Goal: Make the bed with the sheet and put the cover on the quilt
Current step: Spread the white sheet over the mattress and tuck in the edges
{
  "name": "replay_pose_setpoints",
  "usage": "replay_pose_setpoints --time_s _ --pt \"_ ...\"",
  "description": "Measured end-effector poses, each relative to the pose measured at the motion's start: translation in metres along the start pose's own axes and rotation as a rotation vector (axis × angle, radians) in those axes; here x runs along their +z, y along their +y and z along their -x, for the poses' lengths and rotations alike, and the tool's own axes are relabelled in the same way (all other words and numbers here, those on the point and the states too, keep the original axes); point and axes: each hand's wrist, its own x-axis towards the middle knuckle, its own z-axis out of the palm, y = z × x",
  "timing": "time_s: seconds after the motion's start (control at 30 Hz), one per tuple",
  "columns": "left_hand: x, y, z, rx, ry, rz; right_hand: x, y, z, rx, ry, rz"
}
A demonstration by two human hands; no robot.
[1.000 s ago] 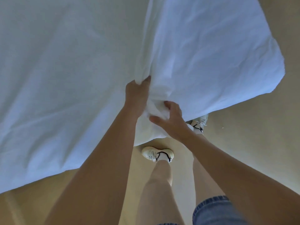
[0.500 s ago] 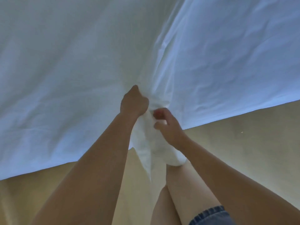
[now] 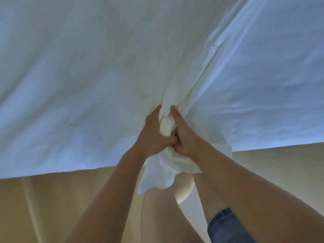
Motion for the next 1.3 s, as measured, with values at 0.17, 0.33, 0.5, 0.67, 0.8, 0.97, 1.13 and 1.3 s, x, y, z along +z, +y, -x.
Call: replay_pose_setpoints --time_s 0.17,0.33,0.5,0.67,0.8,0.97,1.13,1.3 --pt "-0.024 -0.045 0.027 -0.199 0.141 0.406 0.044 0.019 -0.013 0.093 -0.021 0.133" --pt "-0.096 -0.069 0.020 -0.025 0.168 0.222 0.110 0.043 -0.034 -0.235 0.239 0.244" --pt "-0.148 -0.085 0.034 0.141 0.346 -0.335 0.157 0.101 -0.065 -0.466 0.622 0.312" --pt "-0.182 -0.130 0.046 0.463 0.428 -0.712 0.165 0.104 -0.082 -0.306 0.254 0.315" --pt "-0.173 -0.168 0.038 0.265 0.156 -0.657 0.175 0.101 -0.099 -0.394 0.629 0.325" --pt "-0.149 -0.169 0.028 -0.011 0.291 -0.025 0.174 0.123 -0.104 -0.292 0.719 0.387" --pt "-0.158 -0.163 0.024 -0.168 0.217 0.039 0.186 0.115 -0.109 -0.192 0.493 0.393" --pt "-0.250 -0.155 0.051 -0.127 0.506 -0.160 0.269 0.118 -0.137 -0.034 0.083 0.165"
